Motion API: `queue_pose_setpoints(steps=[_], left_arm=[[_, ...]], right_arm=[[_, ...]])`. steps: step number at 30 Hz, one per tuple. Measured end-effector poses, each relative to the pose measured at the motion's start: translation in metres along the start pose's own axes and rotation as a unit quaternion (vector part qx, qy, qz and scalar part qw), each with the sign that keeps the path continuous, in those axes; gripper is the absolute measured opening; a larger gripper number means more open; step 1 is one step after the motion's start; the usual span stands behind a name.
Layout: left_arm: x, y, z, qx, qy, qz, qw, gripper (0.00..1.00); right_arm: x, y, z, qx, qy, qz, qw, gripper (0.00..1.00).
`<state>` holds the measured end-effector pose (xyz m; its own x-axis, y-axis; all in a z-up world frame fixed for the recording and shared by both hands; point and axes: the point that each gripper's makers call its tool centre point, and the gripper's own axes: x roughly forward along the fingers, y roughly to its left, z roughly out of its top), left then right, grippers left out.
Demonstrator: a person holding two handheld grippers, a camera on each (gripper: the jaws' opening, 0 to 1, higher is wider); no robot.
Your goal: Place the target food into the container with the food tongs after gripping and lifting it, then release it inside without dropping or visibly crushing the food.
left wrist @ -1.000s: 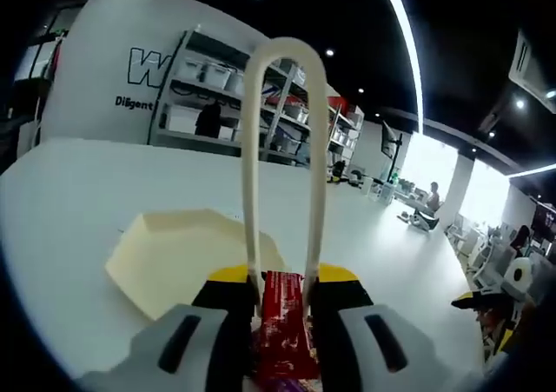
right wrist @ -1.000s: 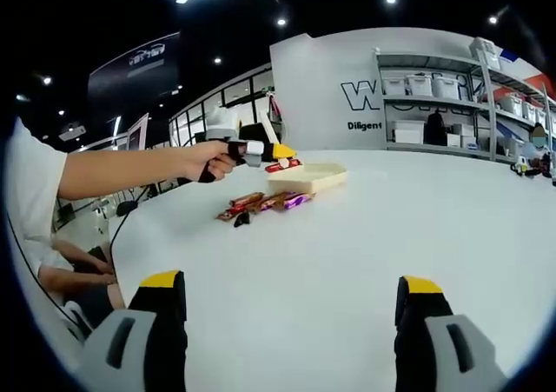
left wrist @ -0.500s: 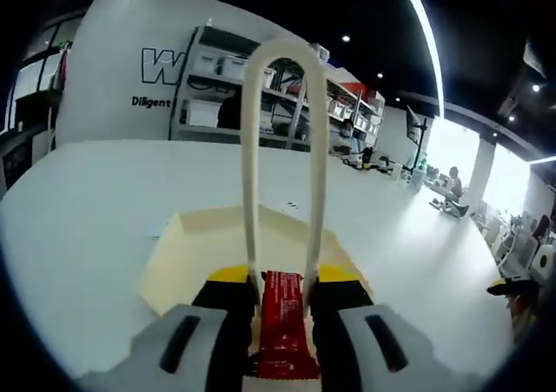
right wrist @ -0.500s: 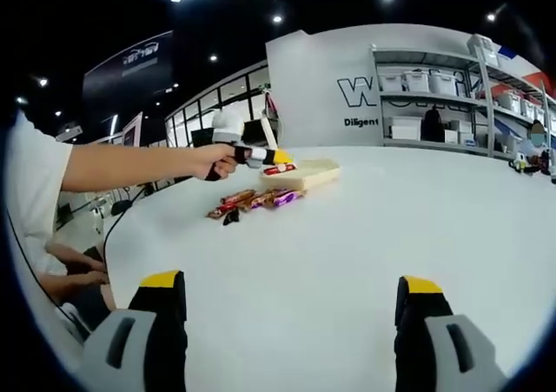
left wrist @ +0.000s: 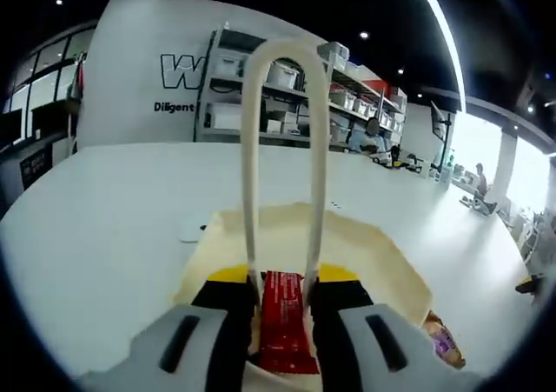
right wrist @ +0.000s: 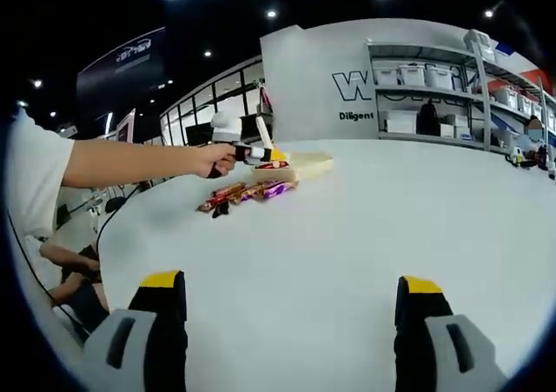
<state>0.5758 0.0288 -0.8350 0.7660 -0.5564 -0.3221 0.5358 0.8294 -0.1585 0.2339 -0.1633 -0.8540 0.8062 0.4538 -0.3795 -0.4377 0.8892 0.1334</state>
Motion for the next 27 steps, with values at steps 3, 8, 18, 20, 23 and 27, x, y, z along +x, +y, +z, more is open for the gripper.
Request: queue_pose_setpoints(steps=[3, 8, 18, 20, 23, 27], left_arm=[[0.002, 0.002, -0.001, -0.007, -0.001, 0.0, 1.0, 0.24], [0.001, 0.002, 0.004, 0.013, -0.01, 0.004, 0.9999, 0.25], [-0.013, -0.012, 0.02, 0.026, -0.032, -0.011, 0.9991, 0.25], [-0.017, -0.015, 0.021, 0.024, -0.034, -0.013, 0.9991, 0.25], [-0.024, -0.023, 0.023, 0.031, -0.036, -0.02, 0.9987, 0.25], [-0.036, -0.038, 0.027, 0.034, -0.043, -0.032, 0.998, 0.25]], right_arm=[[0.001, 0.001, 0.0, -0.001, 0.001, 0.0, 1.0, 0.99], [0.0, 0.002, -0.001, 0.0, 0.003, 0.0, 1.0, 0.99], [-0.002, 0.005, 0.003, -0.002, -0.003, 0.002, 1.0, 0.99], [-0.002, 0.006, 0.003, -0.004, -0.003, 0.002, 1.0, 0.99], [-0.003, 0.007, 0.003, -0.006, -0.003, 0.002, 1.0, 0.99], [-0.005, 0.009, 0.005, -0.004, -0.009, 0.002, 1.0, 0.99]])
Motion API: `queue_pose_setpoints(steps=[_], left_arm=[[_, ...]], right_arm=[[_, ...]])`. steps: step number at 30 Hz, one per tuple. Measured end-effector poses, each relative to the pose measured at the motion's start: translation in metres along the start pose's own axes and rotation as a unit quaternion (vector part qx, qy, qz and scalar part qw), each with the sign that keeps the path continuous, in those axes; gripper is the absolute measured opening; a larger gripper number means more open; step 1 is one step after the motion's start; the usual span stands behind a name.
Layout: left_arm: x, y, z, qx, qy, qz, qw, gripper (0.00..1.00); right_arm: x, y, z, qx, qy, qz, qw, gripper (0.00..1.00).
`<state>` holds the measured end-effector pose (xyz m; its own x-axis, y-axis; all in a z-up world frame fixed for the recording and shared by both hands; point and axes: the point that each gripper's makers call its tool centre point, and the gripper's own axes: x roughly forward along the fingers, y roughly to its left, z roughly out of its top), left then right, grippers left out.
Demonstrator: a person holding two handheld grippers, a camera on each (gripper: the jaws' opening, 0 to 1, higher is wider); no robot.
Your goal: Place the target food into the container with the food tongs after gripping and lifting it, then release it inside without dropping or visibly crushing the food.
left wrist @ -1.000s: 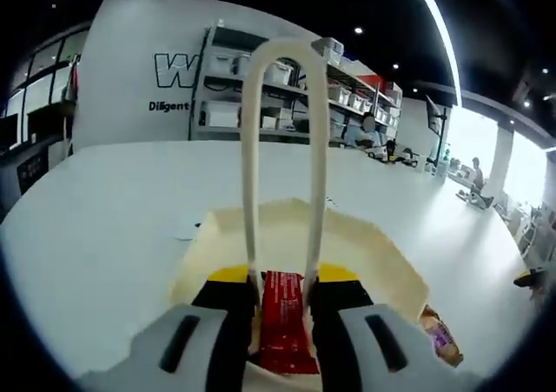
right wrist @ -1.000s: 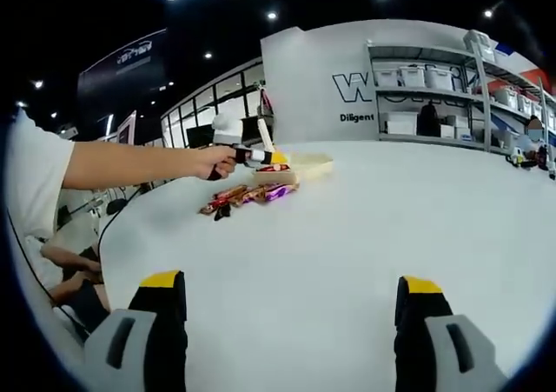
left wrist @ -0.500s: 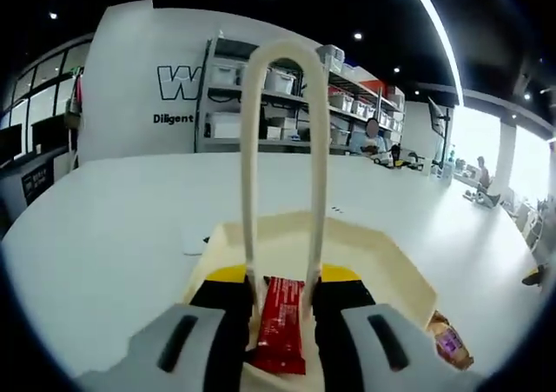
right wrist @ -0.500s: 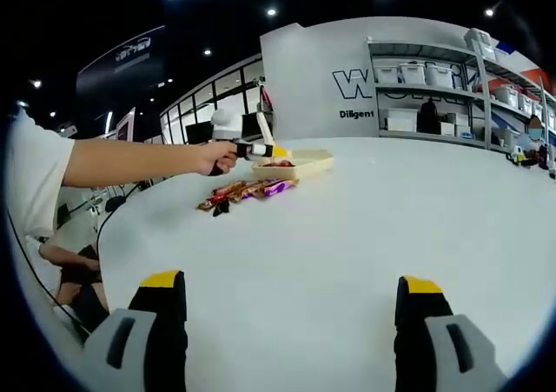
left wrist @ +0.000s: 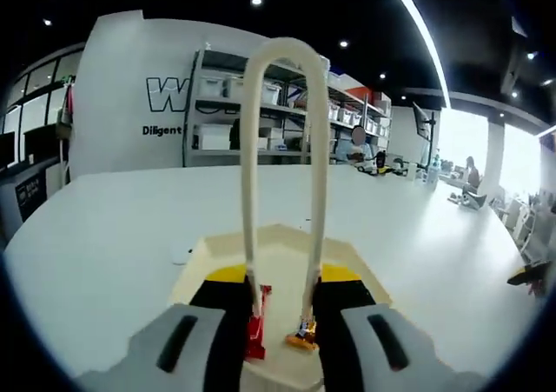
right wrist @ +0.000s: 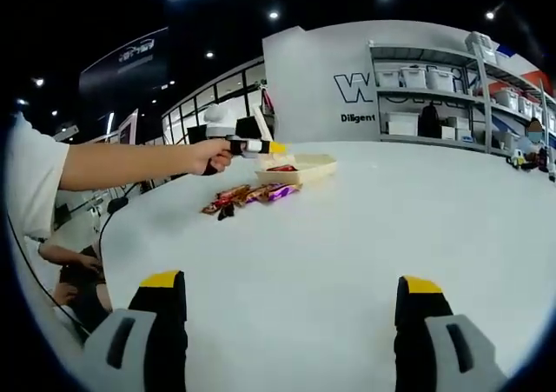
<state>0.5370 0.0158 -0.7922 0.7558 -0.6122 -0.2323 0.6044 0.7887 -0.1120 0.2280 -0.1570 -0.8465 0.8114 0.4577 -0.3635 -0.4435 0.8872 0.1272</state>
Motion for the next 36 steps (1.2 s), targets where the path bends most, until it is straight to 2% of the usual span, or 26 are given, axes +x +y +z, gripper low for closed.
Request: queue_pose_setpoints(steps=[11, 15, 19, 22, 24, 27, 29, 32, 36], left_arm=[[-0.03, -0.049, 0.003, -0.009, -0.015, -0.04, 0.999, 0.25], [-0.042, -0.068, 0.0, -0.009, -0.016, -0.042, 0.9989, 0.25], [-0.051, -0.091, -0.001, -0.014, -0.04, -0.045, 0.9981, 0.25], [-0.052, -0.105, -0.006, -0.01, -0.035, -0.052, 0.998, 0.25], [-0.053, -0.111, -0.008, 0.005, -0.033, -0.054, 0.998, 0.25], [-0.054, -0.117, -0.009, -0.005, -0.034, -0.059, 0.9977, 0.25], [-0.054, -0.12, -0.012, 0.001, -0.033, -0.059, 0.9977, 0.25], [-0.054, -0.121, -0.018, 0.015, -0.029, -0.052, 0.9981, 0.25], [-0.051, -0.116, -0.03, 0.001, -0.022, -0.04, 0.9989, 0.25]], right_arm=[[-0.007, 0.016, 0.003, -0.005, -0.009, 0.011, 0.9999, 0.99], [-0.011, 0.019, 0.005, -0.006, -0.015, 0.013, 0.9998, 0.99], [-0.015, 0.026, 0.009, -0.003, -0.026, 0.018, 0.9995, 0.99], [-0.018, 0.029, 0.009, -0.004, -0.027, 0.02, 0.9994, 0.99], [-0.021, 0.03, 0.009, -0.006, -0.028, 0.021, 0.9994, 0.99], [-0.023, 0.029, 0.009, -0.005, -0.031, 0.02, 0.9993, 0.99], [-0.025, 0.029, 0.01, -0.003, -0.035, 0.019, 0.9992, 0.99], [-0.029, 0.031, 0.012, 0.003, -0.04, 0.023, 0.9989, 0.99], [-0.031, 0.033, 0.013, -0.001, -0.042, 0.022, 0.9989, 0.99]])
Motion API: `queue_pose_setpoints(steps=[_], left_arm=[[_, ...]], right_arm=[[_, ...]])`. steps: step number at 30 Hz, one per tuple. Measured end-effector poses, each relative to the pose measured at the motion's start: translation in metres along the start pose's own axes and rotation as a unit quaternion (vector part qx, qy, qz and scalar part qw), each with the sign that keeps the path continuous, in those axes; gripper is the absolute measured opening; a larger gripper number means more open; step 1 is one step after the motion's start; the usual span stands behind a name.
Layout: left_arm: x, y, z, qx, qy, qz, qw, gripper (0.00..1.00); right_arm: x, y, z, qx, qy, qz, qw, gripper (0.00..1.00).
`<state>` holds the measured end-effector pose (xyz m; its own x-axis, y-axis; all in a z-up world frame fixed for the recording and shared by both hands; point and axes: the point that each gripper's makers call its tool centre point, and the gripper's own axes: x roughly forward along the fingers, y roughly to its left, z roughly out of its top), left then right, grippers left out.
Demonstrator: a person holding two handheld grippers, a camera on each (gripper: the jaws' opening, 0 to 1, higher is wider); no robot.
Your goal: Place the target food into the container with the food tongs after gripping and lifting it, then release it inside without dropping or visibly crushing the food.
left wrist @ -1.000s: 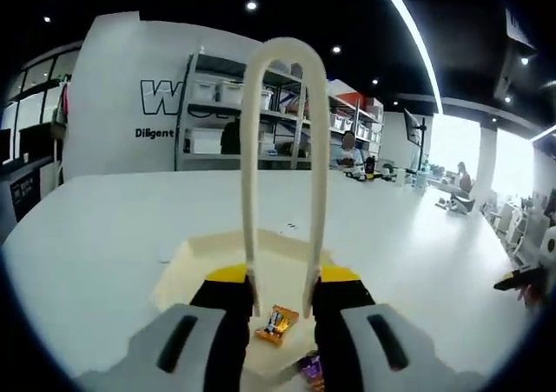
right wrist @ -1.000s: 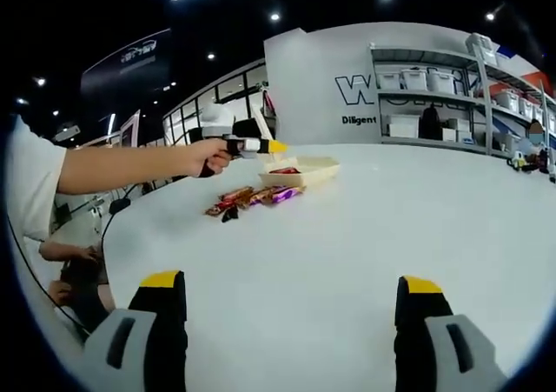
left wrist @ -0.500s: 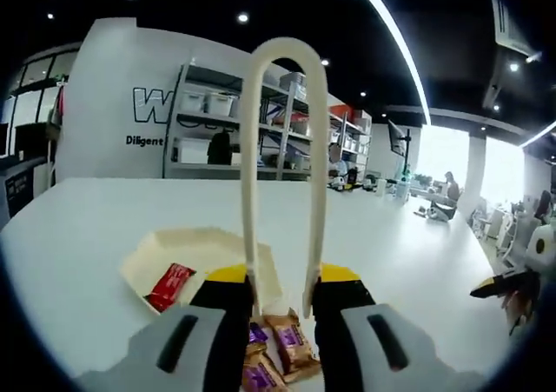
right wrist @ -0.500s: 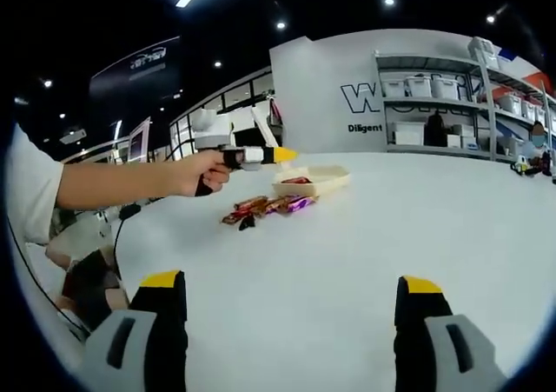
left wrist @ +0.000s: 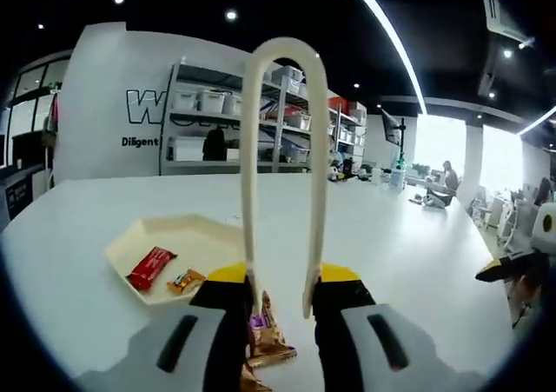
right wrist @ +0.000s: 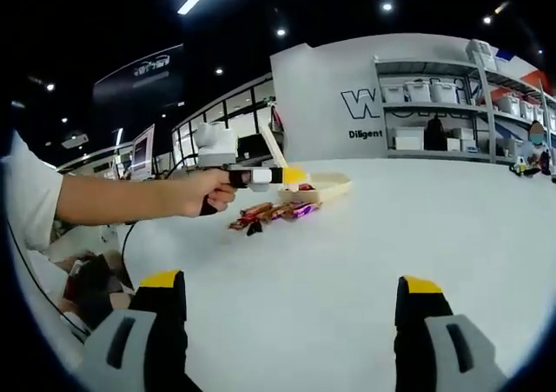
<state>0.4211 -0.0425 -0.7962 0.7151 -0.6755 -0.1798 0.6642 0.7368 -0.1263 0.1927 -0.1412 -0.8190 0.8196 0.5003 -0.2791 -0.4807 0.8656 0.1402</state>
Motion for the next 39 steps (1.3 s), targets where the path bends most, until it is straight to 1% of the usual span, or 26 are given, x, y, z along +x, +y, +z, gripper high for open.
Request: queue_pose_setpoints(steps=[1, 3, 5, 8, 9, 11, 13, 14, 16, 17, 21, 22, 24, 27, 29, 32, 34, 37, 39], left_arm=[[0.0, 0.001, -0.002, -0.002, 0.001, 0.004, 1.0, 0.25], [0.001, 0.006, -0.006, -0.022, -0.004, 0.018, 0.9996, 0.25], [0.003, 0.008, -0.009, -0.033, -0.005, 0.024, 0.9991, 0.25], [0.006, 0.007, -0.015, -0.035, -0.002, 0.028, 0.999, 0.26], [0.008, 0.006, -0.018, -0.035, 0.003, 0.027, 0.999, 0.26], [0.009, 0.007, -0.021, -0.015, 0.008, 0.034, 0.9993, 0.26], [0.011, 0.007, -0.023, -0.019, 0.01, 0.034, 0.9992, 0.26], [0.011, 0.011, -0.024, -0.019, 0.008, 0.043, 0.9989, 0.26], [0.013, 0.014, -0.026, -0.022, 0.008, 0.047, 0.9986, 0.27], [0.014, 0.016, -0.027, -0.016, 0.01, 0.053, 0.9984, 0.27], [0.015, 0.016, -0.027, -0.023, 0.006, 0.054, 0.9982, 0.27], [0.016, 0.016, -0.028, -0.021, 0.007, 0.059, 0.998, 0.27], [0.019, 0.014, -0.03, -0.026, 0.011, 0.057, 0.998, 0.28], [0.022, 0.019, -0.034, -0.015, 0.019, 0.066, 0.9975, 0.28], [0.025, 0.024, -0.036, -0.018, 0.023, 0.07, 0.9971, 0.28], [0.027, 0.025, -0.041, -0.013, 0.032, 0.072, 0.9968, 0.28], [0.029, 0.023, -0.044, -0.007, 0.038, 0.067, 0.997, 0.28], [0.028, 0.021, -0.044, 0.01, 0.039, 0.065, 0.9971, 0.27], [0.028, 0.023, -0.044, 0.011, 0.041, 0.064, 0.9971, 0.27]], right_arm=[[0.0, 0.0, 0.0, -0.001, 0.0, 0.0, 1.0, 0.99], [-0.002, 0.0, 0.0, -0.003, 0.001, -0.001, 1.0, 0.99], [-0.004, -0.001, 0.0, -0.003, 0.001, -0.002, 1.0, 0.99], [-0.008, -0.003, -0.001, -0.003, 0.001, -0.004, 1.0, 0.99], [-0.009, -0.004, -0.002, -0.003, 0.002, -0.005, 1.0, 0.99], [-0.01, -0.005, -0.003, -0.003, 0.003, -0.006, 1.0, 0.99], [-0.011, -0.006, -0.003, -0.002, 0.002, -0.007, 1.0, 0.99], [-0.012, -0.006, -0.003, -0.001, 0.002, -0.008, 1.0, 0.99], [-0.013, -0.007, -0.003, -0.001, 0.001, -0.008, 1.0, 0.99], [-0.013, -0.006, -0.004, -0.002, 0.002, -0.008, 1.0, 0.99], [-0.014, -0.007, -0.005, -0.001, 0.002, -0.008, 1.0, 0.99], [-0.014, -0.007, -0.005, -0.001, 0.002, -0.009, 1.0, 0.99], [-0.015, -0.008, -0.006, -0.003, 0.005, -0.01, 0.9999, 0.99], [-0.016, -0.008, -0.005, -0.004, 0.004, -0.011, 0.9999, 0.99], [-0.016, -0.008, -0.003, -0.002, 0.0, -0.01, 0.9999, 0.99], [-0.017, -0.007, -0.003, -0.004, 0.001, -0.01, 0.9999, 0.99], [-0.018, -0.007, -0.004, -0.005, 0.002, -0.01, 0.9999, 0.99], [-0.02, -0.008, -0.004, -0.004, 0.001, -0.011, 0.9999, 0.99], [-0.02, -0.009, -0.003, -0.004, 0.001, -0.012, 0.9999, 0.99]])
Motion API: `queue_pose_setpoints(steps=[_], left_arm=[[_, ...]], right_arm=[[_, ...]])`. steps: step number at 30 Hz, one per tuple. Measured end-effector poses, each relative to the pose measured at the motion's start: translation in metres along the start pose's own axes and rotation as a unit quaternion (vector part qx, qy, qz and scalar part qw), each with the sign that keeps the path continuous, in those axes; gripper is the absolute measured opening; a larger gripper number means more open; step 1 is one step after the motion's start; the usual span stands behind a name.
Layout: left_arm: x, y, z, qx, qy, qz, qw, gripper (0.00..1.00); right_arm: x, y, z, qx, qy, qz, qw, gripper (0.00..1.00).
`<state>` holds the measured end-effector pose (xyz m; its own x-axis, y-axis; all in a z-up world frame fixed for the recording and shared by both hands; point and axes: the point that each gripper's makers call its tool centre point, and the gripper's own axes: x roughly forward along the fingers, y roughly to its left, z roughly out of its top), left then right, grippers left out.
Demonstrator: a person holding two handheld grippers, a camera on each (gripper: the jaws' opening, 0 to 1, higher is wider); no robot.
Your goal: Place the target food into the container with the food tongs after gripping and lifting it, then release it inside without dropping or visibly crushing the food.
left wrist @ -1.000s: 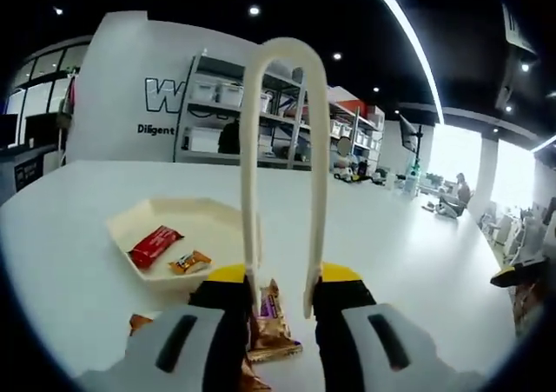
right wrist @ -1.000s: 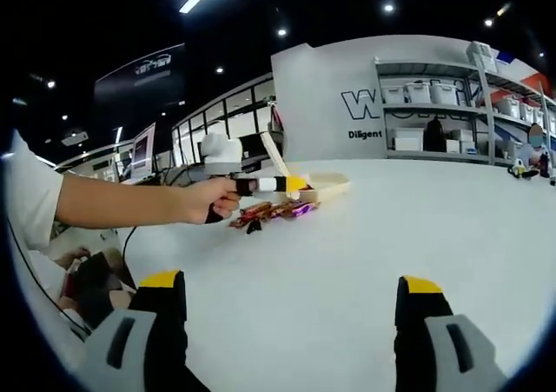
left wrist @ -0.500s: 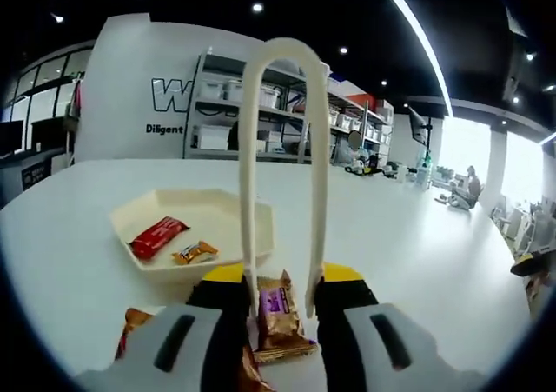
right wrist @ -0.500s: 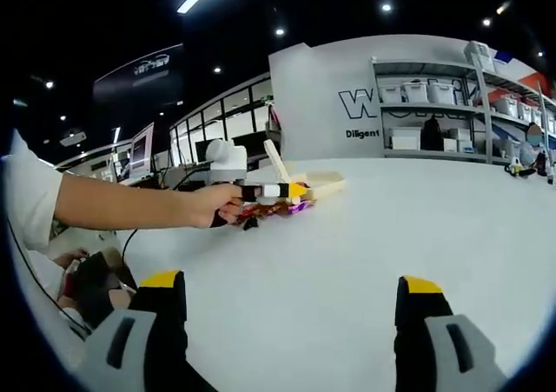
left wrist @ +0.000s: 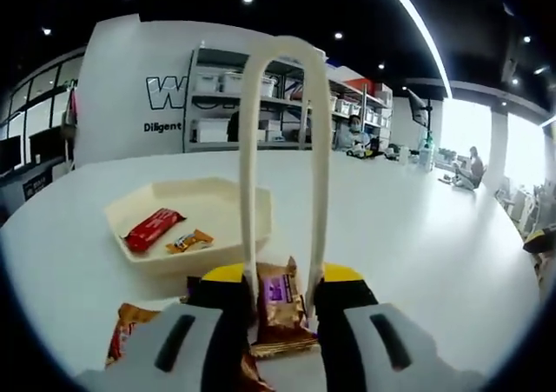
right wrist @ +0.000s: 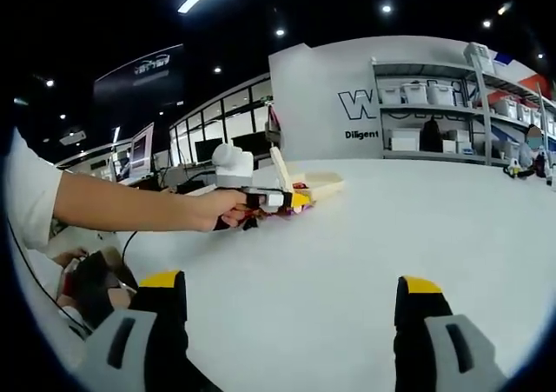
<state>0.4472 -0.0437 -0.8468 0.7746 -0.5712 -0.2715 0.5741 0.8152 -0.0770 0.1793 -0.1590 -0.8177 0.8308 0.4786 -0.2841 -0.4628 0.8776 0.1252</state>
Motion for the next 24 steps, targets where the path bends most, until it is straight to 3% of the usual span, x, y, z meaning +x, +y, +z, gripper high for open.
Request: queue_pose_setpoints(steps=[4, 7, 14, 18, 24], left_arm=[[-0.001, -0.001, 0.0, 0.008, 0.003, -0.004, 1.0, 0.24], [-0.003, -0.004, -0.001, 0.051, -0.002, -0.003, 0.9987, 0.22], [-0.007, -0.003, -0.001, 0.043, 0.002, -0.006, 0.9991, 0.21], [-0.014, -0.001, 0.004, 0.017, -0.006, -0.013, 0.9998, 0.21], [-0.025, -0.008, 0.009, 0.019, 0.001, -0.042, 0.9989, 0.21]], right_arm=[[0.0, -0.002, 0.001, -0.001, -0.001, -0.003, 1.0, 0.99], [0.001, -0.004, 0.0, -0.005, 0.002, -0.009, 1.0, 0.99], [0.003, -0.008, -0.008, -0.02, 0.02, -0.018, 0.9994, 0.99], [0.002, -0.007, -0.008, -0.02, 0.019, -0.018, 0.9995, 0.99], [0.005, -0.004, -0.006, -0.021, 0.018, -0.014, 0.9995, 0.99]])
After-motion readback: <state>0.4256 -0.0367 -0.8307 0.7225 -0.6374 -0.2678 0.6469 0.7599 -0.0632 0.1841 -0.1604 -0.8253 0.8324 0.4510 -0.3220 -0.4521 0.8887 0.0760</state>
